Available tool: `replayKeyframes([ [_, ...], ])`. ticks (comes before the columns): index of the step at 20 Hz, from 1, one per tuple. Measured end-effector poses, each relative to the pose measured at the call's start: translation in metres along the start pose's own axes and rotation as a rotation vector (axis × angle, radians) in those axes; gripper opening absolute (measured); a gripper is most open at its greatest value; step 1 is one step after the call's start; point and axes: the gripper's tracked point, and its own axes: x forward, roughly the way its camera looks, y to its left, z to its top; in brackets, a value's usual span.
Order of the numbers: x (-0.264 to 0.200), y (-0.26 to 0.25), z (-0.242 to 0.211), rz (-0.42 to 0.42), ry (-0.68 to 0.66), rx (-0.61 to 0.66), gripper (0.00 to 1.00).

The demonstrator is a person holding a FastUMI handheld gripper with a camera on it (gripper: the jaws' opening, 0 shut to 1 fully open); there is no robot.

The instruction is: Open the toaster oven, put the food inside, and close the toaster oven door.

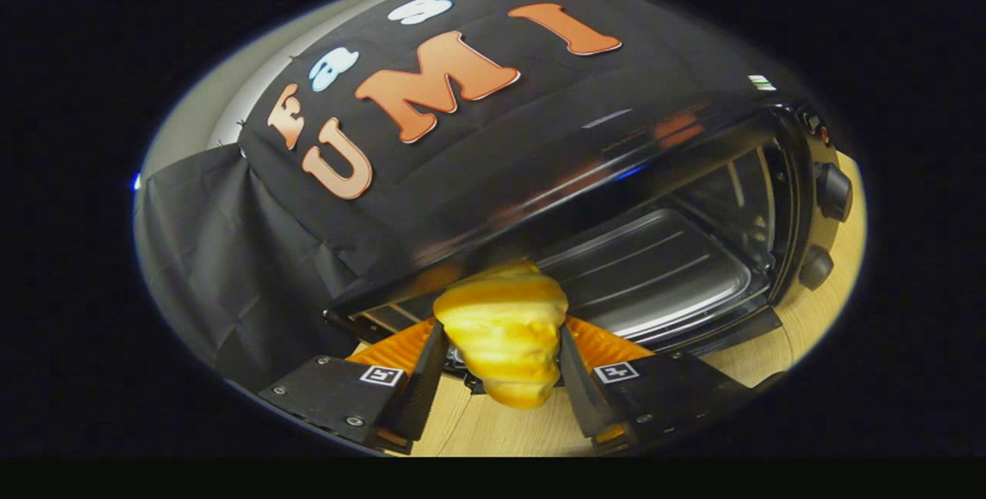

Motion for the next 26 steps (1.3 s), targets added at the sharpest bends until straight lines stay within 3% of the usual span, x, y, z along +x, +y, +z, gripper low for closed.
replayKeyframes([
  [4, -0.003, -0.001, 0.003, -0.015, 0.01, 0.014, 0.75],
  [9, 0.01, -0.022, 0.013, -0.117, 0.012, -0.061, 0.74],
  [12, 0.017, -0.025, 0.018, -0.128, 0.014, -0.061, 0.74],
  [15, 0.022, -0.04, 0.023, -0.192, 0.011, -0.086, 0.74],
  [17, 0.023, -0.042, 0.024, -0.201, -0.002, -0.104, 0.79],
  [20, 0.013, -0.042, 0.021, -0.227, -0.005, -0.199, 0.89],
  [26, -0.047, -0.045, 0.024, -0.227, 0.0, -0.375, 0.94],
])
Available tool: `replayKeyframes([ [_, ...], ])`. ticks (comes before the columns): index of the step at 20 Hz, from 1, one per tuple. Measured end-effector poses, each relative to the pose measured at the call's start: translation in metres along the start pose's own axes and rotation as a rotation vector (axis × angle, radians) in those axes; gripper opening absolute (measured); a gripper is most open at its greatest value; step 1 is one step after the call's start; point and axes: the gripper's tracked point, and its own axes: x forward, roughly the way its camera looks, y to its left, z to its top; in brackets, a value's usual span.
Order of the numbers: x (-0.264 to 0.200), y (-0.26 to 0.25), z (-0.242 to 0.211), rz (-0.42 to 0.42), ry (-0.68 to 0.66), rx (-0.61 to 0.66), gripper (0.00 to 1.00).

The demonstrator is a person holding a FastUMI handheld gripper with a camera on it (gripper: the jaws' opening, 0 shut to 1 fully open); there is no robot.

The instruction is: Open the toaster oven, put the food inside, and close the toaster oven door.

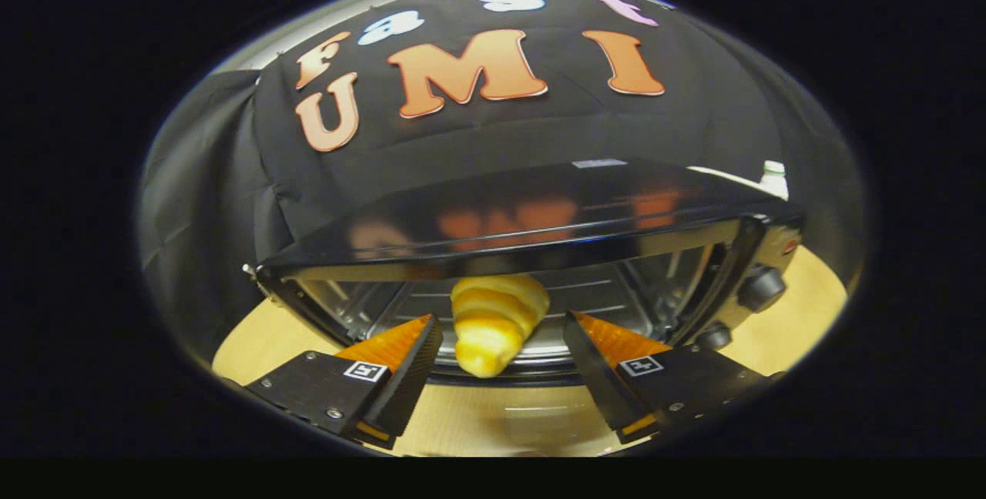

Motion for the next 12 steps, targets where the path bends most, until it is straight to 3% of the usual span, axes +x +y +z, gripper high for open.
replayKeyframes([
  [6, -0.074, -0.023, -0.054, 0.053, 0.043, -0.05, 0.94],
  [12, -0.13, -0.053, -0.11, 0.112, 0.13, 0.048, 0.94],
])
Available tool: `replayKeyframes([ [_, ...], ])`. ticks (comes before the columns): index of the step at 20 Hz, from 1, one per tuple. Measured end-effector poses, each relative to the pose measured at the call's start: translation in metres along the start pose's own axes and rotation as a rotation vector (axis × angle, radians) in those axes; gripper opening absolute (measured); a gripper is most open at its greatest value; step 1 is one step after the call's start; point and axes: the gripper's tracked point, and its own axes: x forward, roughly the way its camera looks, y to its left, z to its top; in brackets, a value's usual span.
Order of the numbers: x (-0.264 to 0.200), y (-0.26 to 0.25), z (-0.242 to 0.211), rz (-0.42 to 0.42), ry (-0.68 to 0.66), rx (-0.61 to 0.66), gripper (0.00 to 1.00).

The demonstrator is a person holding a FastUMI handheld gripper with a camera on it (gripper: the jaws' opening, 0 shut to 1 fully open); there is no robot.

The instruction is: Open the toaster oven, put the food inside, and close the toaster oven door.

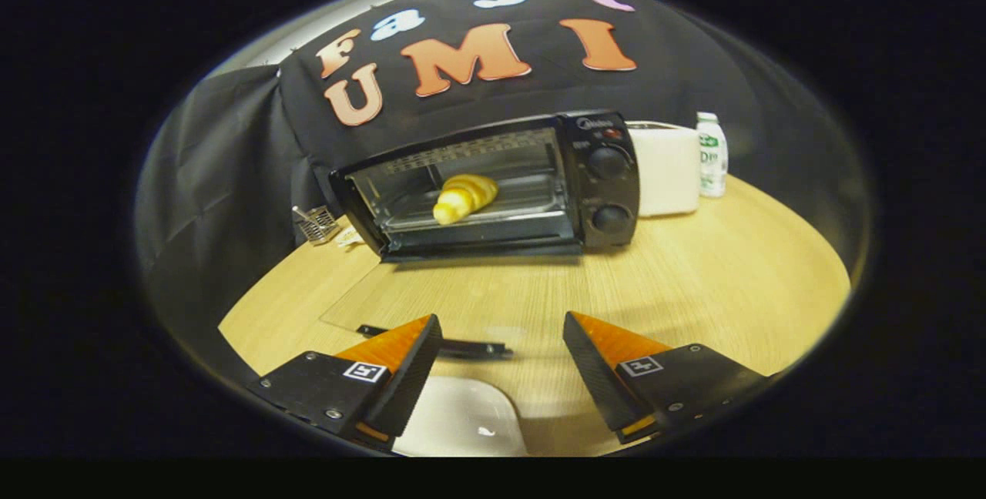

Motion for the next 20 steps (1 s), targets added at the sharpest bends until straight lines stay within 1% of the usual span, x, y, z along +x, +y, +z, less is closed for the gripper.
replayKeyframes([
  [4, -0.01, -0.003, -0.009, 0.017, 0.006, 0.013, 0.94],
  [6, -0.012, 0.002, -0.027, 0.039, 0.074, 0.003, 0.94],
  [9, -0.006, 0.005, -0.039, 0.059, 0.098, 0.002, 0.94],
  [12, 0.008, 0.019, -0.052, 0.114, 0.153, 0.081, 0.94],
  [13, 0.011, 0.027, -0.05, 0.15, 0.139, 0.102, 0.94],
  [15, 0.018, 0.036, -0.042, 0.177, 0.123, 0.129, 0.94],
  [17, 0.027, 0.038, -0.033, 0.174, 0.1, 0.149, 0.94],
  [20, 0.03, 0.04, -0.027, 0.138, 0.084, 0.148, 0.94],
])
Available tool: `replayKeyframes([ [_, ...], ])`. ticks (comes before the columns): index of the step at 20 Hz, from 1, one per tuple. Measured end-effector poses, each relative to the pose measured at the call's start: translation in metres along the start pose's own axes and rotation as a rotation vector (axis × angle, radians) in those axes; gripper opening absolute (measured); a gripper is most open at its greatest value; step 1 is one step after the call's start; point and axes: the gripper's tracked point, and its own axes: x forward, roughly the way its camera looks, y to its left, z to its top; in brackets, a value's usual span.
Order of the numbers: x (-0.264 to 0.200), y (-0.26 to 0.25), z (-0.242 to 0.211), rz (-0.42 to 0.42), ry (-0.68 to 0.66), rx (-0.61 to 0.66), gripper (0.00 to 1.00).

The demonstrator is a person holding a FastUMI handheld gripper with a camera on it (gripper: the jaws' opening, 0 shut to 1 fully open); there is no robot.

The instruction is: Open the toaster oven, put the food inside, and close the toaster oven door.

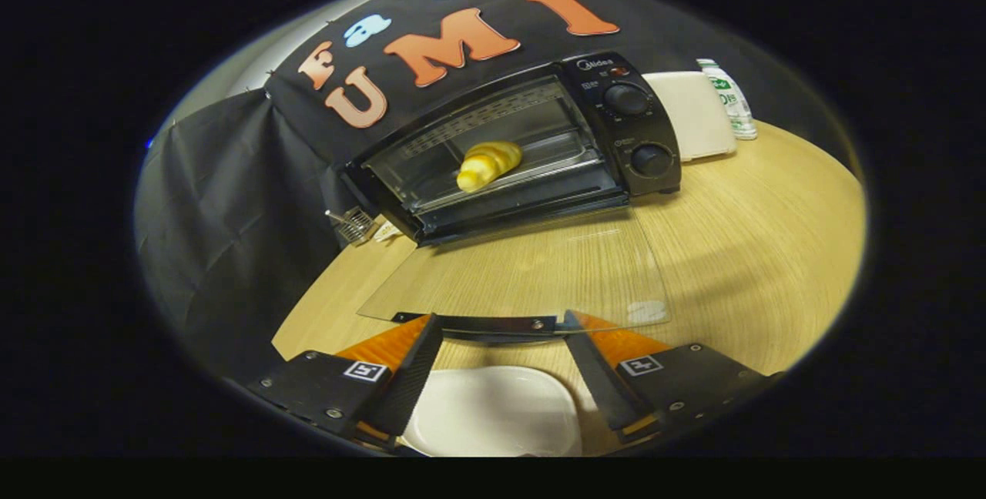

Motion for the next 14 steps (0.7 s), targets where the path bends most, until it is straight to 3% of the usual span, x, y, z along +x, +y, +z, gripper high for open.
replayKeyframes([
  [10, -0.016, 0.034, 0.095, 0.016, -0.247, -0.04, 0.93],
  [14, -0.002, 0.047, 0.127, 0.082, -0.298, 0.024, 0.94],
])
